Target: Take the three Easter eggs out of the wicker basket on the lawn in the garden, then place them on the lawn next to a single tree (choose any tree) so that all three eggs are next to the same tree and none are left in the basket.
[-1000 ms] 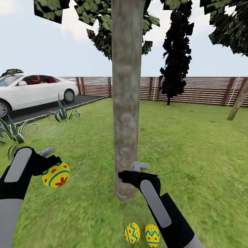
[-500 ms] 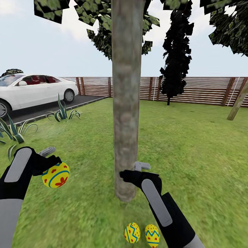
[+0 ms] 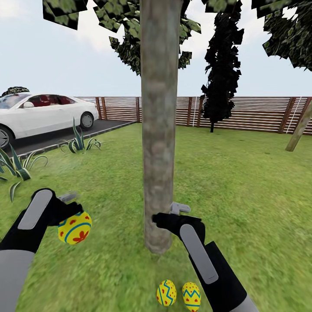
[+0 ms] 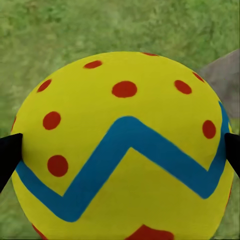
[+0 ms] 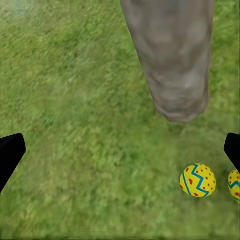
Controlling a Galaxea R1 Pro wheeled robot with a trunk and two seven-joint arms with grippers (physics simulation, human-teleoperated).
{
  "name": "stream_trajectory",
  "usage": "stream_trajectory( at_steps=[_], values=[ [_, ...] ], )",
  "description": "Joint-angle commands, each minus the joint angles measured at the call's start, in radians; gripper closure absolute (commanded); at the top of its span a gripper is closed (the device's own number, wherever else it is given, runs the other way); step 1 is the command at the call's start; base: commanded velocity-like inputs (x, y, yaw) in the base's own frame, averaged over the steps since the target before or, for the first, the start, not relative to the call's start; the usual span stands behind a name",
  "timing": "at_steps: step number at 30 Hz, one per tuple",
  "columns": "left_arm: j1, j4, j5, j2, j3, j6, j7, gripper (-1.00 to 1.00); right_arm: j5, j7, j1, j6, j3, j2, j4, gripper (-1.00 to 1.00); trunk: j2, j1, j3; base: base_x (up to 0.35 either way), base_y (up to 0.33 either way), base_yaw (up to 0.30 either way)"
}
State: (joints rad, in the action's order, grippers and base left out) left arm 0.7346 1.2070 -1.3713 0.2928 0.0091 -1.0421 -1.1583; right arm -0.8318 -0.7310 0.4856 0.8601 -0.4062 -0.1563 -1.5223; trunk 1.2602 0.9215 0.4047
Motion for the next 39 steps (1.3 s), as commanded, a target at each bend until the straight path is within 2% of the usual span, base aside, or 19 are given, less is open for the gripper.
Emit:
stream_trajectory(
  at_steps=[1, 3, 5, 7, 8, 10, 12, 14, 16, 22, 30, 31, 34, 39],
  values=[
    [0.001, -0.022, -0.007, 0.000, -0.033, -0.005, 0.011, 1.00, -0.010, -0.011, 0.000, 0.005, 0.020, 0.001, -0.011, -1.00, 0.001, 0.000, 0.001, 0.000, 0.000, 0.000],
    [0.002, -0.053, -0.006, 0.000, -0.082, -0.004, 0.036, 1.00, -0.010, -0.011, -0.002, 0.009, 0.052, 0.001, -0.028, -1.00, 0.001, 0.000, 0.001, 0.000, 0.000, 0.000],
    [0.001, -0.080, -0.004, 0.000, -0.107, 0.003, 0.057, 1.00, -0.010, -0.011, -0.002, 0.011, 0.073, 0.001, -0.040, -1.00, 0.001, 0.000, 0.001, 0.000, 0.000, 0.000],
    [0.001, -0.091, 0.019, 0.000, -0.127, 0.024, 0.071, 1.00, -0.010, -0.011, -0.003, 0.012, 0.088, 0.003, -0.046, -1.00, 0.001, 0.000, 0.001, 0.000, 0.000, 0.000],
    [0.001, -0.095, 0.042, 0.000, -0.141, 0.037, 0.088, 1.00, -0.010, -0.011, -0.004, 0.013, 0.097, 0.006, -0.050, -1.00, 0.001, 0.000, 0.001, 0.000, 0.000, 0.000],
    [0.001, -0.099, 0.102, 0.000, -0.174, 0.064, 0.159, 1.00, -0.011, -0.011, -0.004, 0.014, 0.112, 0.017, -0.055, -1.00, 0.001, 0.000, 0.001, 0.000, 0.000, 0.000],
    [0.001, -0.117, 0.183, 0.000, -0.198, 0.095, 0.241, 1.00, -0.012, -0.011, -0.004, 0.014, 0.119, 0.024, -0.058, -1.00, 0.001, 0.000, 0.001, 0.000, 0.000, 0.000],
    [0.002, -0.170, 0.269, -0.004, -0.210, 0.135, 0.312, 1.00, -0.012, -0.010, -0.004, 0.014, 0.123, 0.028, -0.059, -1.00, 0.001, 0.000, 0.001, 0.000, 0.000, 0.000],
    [0.003, -0.197, 0.300, -0.010, -0.218, 0.151, 0.353, 1.00, -0.011, -0.011, -0.004, 0.014, 0.124, 0.030, -0.059, -1.00, 0.001, 0.000, 0.001, 0.000, 0.000, 0.000],
    [0.003, -0.215, 0.323, -0.017, -0.281, 0.162, 0.395, 1.00, -0.010, -0.011, -0.005, 0.014, 0.125, 0.035, -0.060, -1.00, 0.001, 0.000, 0.001, 0.000, 0.000, 0.000],
    [0.002, -0.215, 0.322, -0.030, -0.298, 0.162, 0.411, 1.00, -0.010, -0.010, -0.005, 0.048, 0.138, 0.035, -0.059, -1.00, 0.001, 0.000, 0.001, 0.000, 0.000, 0.000],
    [0.002, -0.215, 0.322, -0.030, -0.309, 0.162, 0.426, 1.00, -0.010, -0.010, -0.005, 0.049, 0.139, 0.035, -0.059, -1.00, 0.001, 0.000, 0.001, 0.000, 0.000, 0.000],
    [0.002, -0.216, 0.325, -0.029, -0.375, 0.166, 0.468, 1.00, -0.010, -0.010, -0.005, 0.049, 0.140, 0.035, -0.059, -1.00, 0.001, 0.000, 0.001, 0.000, 0.000, 0.000],
    [0.002, -0.219, 0.326, -0.030, -0.403, 0.182, 0.479, 1.00, -0.010, -0.010, -0.005, 0.050, 0.143, 0.035, -0.060, -1.00, 0.001, 0.000, 0.001, 0.000, 0.000, 0.000]
  ],
)
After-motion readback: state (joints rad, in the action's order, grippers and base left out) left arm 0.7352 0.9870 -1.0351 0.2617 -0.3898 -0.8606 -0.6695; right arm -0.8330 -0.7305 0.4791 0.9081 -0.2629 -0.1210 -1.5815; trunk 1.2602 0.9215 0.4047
